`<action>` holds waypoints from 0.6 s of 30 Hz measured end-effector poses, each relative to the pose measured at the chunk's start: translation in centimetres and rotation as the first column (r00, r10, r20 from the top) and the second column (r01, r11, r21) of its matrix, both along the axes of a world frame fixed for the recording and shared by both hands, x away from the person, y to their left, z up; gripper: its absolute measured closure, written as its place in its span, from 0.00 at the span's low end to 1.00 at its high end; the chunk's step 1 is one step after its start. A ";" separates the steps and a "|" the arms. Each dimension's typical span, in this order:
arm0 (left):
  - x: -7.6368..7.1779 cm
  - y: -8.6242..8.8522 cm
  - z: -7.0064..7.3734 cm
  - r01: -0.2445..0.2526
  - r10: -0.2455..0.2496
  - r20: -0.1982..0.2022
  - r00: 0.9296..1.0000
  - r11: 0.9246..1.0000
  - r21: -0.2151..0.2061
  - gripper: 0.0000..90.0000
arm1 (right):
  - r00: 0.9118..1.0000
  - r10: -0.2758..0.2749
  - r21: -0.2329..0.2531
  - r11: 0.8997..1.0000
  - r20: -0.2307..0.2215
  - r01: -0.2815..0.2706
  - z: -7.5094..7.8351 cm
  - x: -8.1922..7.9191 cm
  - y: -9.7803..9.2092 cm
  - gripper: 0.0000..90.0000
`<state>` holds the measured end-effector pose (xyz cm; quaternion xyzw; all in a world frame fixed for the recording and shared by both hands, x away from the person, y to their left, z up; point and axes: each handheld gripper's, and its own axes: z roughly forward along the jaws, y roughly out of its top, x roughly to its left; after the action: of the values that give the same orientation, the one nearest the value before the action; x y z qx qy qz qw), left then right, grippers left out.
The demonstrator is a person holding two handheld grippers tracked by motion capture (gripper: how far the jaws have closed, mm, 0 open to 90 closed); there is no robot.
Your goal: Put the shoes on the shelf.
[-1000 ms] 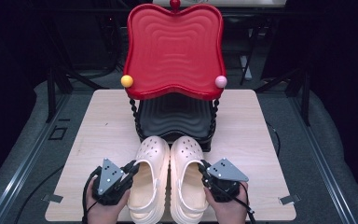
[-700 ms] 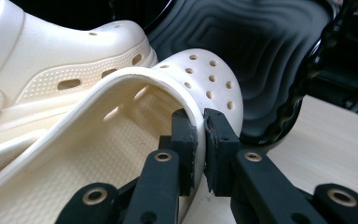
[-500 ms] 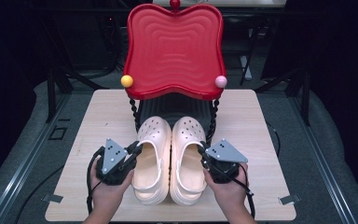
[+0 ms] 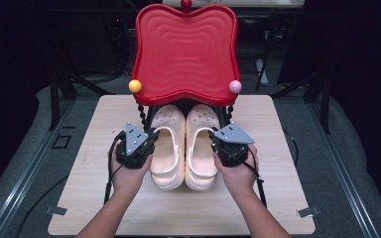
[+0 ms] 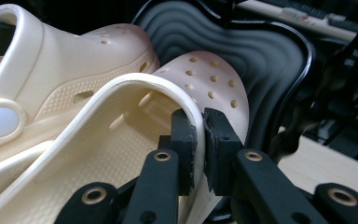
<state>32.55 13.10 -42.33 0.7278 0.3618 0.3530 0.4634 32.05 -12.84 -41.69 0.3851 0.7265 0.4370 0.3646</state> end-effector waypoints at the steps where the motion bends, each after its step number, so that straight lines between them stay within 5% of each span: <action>1: 0.7 -0.3 0.0 -0.007 0.007 0.013 1.000 1.000 0.004 0.91 | 1.000 -0.006 -0.010 1.000 0.006 0.006 0.0 0.6 0.2 0.92; 9: 2.5 -0.9 -1.2 -0.014 0.014 0.015 1.000 1.000 0.001 0.90 | 1.000 -0.020 0.013 1.000 -0.001 0.020 -1.4 2.8 0.6 0.91; 18: 2.7 -1.2 -2.1 0.000 -0.001 0.031 1.000 1.000 0.025 0.88 | 0.999 -0.029 -0.027 0.999 0.030 0.030 -2.2 2.7 1.5 0.86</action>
<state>35.24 11.91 -44.42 0.7283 0.3500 0.3685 0.4596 34.79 -11.33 -43.85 0.3842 0.7211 0.4274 0.3870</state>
